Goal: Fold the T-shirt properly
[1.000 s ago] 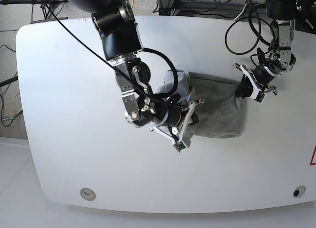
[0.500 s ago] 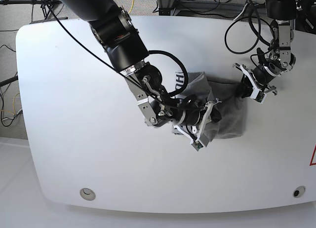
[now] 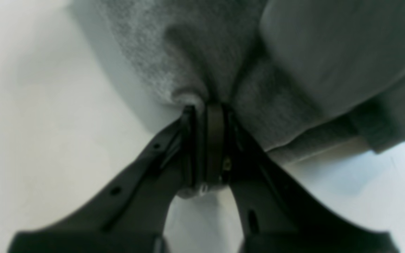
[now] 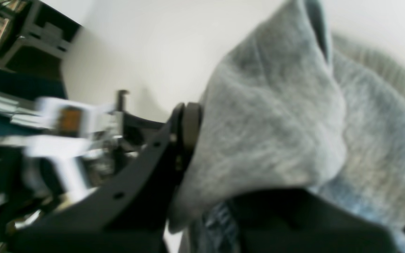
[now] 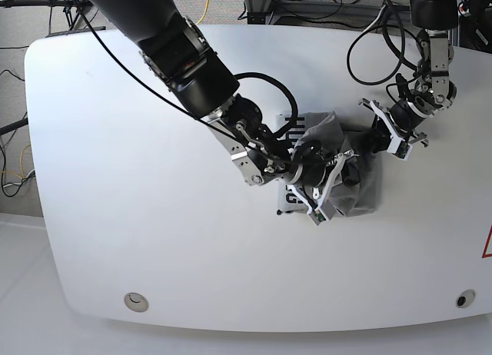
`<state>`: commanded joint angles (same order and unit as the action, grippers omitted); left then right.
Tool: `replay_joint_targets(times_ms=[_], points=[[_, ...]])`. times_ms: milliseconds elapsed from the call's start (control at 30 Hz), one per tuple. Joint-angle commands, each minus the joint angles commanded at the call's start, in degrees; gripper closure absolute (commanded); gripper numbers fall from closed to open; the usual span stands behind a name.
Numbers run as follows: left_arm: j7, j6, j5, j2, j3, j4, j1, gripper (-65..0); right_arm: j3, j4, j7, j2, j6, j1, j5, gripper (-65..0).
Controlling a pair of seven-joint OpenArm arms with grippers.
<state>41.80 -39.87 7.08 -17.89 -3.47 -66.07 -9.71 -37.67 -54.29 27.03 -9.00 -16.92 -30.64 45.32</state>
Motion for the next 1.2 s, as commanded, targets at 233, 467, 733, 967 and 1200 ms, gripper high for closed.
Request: replay_joint_targets(times_ms=[233,467,733,967,1200], points=[[0.0,0.0,0.0,0.0,0.0,0.0,0.0,0.0,-0.2,-0.2,-0.4,0.0,0.00,0.1,0.1,-30.0],[0.0,0.0,0.0,0.0,0.0,0.0,0.0,0.0,-0.2,-0.3,-0.4,0.0,0.09,0.1,0.1,-43.2],[0.0,0.0,0.0,0.0,0.0,0.0,-0.3,0.0,0.0,-3.3,-0.4,0.0,0.09,-1.5,0.1,-42.7],[0.0,0.0,0.0,0.0,0.0,0.0,-0.4,0.0,0.1,-6.8,-0.4,0.0,5.54,-4.7,0.1,-42.6],[0.0,0.0,0.0,0.0,0.1,0.0,-0.3,0.0,0.1,-11.3,2.6,1.0,10.11,-6.8,0.1,-42.5]])
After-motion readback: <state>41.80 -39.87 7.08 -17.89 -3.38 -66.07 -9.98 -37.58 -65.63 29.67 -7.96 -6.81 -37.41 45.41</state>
